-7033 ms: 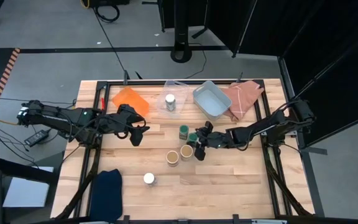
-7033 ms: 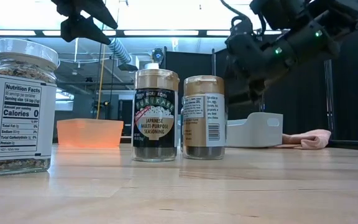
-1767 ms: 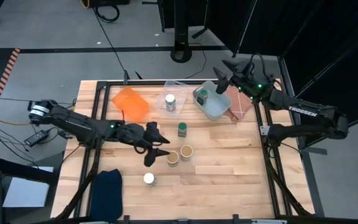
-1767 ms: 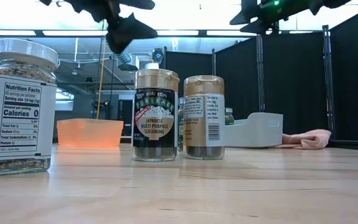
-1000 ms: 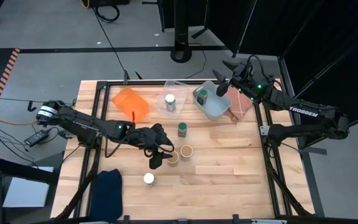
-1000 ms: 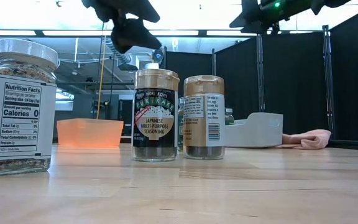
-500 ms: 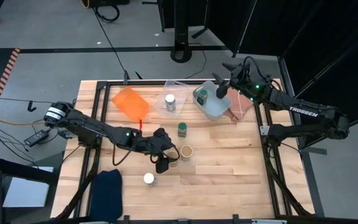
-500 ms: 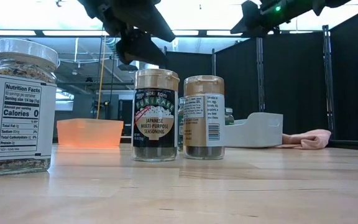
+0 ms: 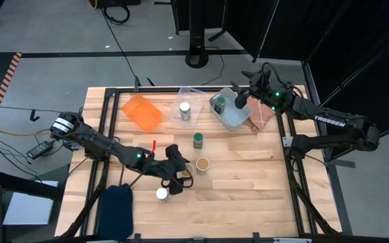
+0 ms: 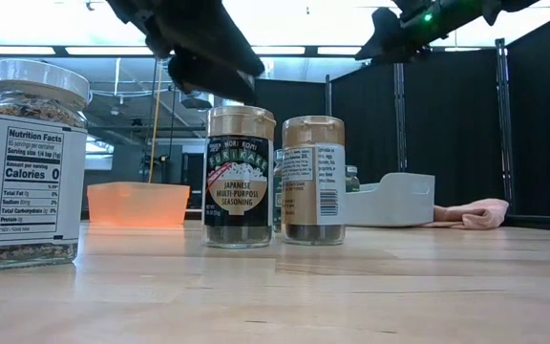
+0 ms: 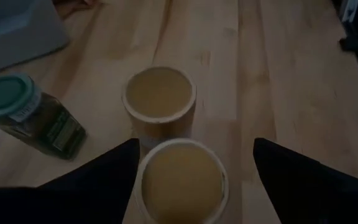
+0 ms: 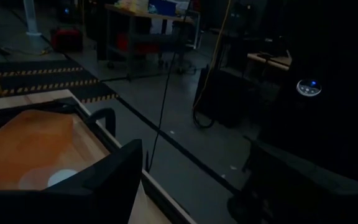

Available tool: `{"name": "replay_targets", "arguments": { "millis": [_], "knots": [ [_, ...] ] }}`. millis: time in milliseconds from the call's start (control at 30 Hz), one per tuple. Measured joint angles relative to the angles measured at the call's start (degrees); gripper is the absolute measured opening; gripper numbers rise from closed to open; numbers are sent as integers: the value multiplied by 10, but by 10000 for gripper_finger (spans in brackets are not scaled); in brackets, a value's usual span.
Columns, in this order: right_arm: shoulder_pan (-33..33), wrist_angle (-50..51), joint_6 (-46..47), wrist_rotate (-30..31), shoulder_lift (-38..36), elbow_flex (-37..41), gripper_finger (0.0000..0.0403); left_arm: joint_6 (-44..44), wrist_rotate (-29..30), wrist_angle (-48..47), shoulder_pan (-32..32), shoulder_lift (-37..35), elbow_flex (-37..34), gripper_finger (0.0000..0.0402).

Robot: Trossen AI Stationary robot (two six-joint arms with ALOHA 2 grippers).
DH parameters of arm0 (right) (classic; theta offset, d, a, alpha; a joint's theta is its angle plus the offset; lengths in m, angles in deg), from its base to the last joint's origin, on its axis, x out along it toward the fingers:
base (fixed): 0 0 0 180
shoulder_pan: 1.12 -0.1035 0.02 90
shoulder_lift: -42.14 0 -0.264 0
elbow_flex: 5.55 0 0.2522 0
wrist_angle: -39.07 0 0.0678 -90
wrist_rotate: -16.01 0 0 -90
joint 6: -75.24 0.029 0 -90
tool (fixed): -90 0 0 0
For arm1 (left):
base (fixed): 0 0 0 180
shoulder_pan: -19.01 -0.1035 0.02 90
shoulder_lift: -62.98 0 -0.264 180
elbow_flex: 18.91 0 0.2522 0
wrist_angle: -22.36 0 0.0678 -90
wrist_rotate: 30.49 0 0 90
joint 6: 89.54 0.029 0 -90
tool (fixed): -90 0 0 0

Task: Sort spices by type
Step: Put the left gold seasoning bottle into the orange bin

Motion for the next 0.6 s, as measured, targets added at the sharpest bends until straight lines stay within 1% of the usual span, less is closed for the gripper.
{"name": "replay_targets", "arguments": {
  "millis": [233, 600],
  "knots": [
    [0, 5, 0, 0, 0, 0, 305, -2, -11, 27, 0, 30, 0, 324],
    [0, 11, 1, 0, 0, 0, 305, 2, 0, 19, 0, 31, 0, 354]
  ]
}}
